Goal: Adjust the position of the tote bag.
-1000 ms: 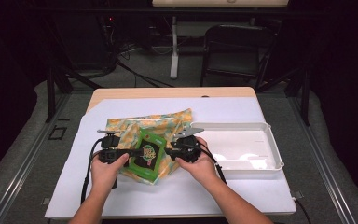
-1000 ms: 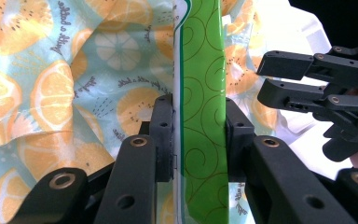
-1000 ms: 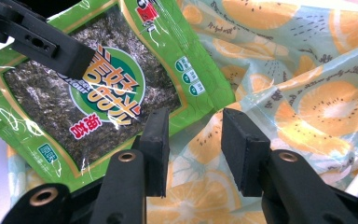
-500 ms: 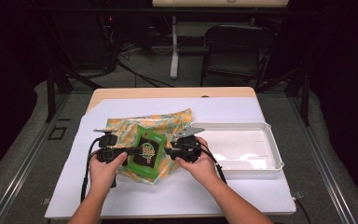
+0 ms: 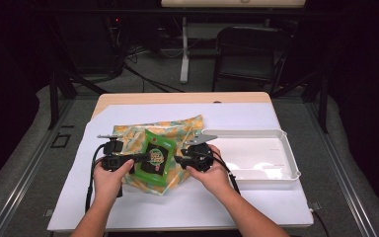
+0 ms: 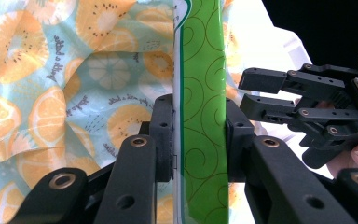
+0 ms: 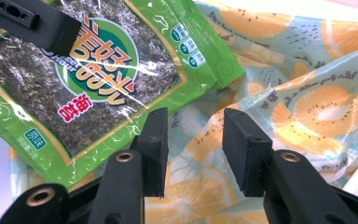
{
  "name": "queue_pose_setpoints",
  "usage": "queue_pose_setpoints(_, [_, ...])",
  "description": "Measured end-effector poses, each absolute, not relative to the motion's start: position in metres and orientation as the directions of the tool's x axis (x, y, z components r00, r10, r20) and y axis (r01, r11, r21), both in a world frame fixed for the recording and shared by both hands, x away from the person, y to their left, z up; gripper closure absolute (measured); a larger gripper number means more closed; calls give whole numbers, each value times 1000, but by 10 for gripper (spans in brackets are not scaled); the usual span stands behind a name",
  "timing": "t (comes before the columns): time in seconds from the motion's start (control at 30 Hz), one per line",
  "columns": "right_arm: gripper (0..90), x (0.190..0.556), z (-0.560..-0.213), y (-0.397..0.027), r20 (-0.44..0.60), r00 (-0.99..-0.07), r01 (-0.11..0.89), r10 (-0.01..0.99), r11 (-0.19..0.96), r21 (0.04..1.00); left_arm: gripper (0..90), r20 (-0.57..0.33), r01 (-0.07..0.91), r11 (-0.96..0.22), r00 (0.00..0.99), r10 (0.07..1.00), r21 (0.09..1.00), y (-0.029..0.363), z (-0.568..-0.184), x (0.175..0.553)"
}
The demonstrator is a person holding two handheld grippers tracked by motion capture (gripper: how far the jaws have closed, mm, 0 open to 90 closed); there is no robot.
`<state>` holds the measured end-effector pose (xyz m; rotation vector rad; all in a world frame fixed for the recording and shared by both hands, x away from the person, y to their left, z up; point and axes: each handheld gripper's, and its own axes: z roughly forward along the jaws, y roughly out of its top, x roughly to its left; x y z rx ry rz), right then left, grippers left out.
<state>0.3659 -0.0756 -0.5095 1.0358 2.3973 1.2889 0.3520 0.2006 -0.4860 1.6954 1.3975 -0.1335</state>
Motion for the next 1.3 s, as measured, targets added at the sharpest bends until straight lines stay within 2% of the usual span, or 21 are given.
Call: queue_pose_setpoints(1.3, [601, 361, -487, -91, 171, -728, 445, 664, 269, 854, 714, -551, 758, 53, 423, 719, 651, 196, -446, 350])
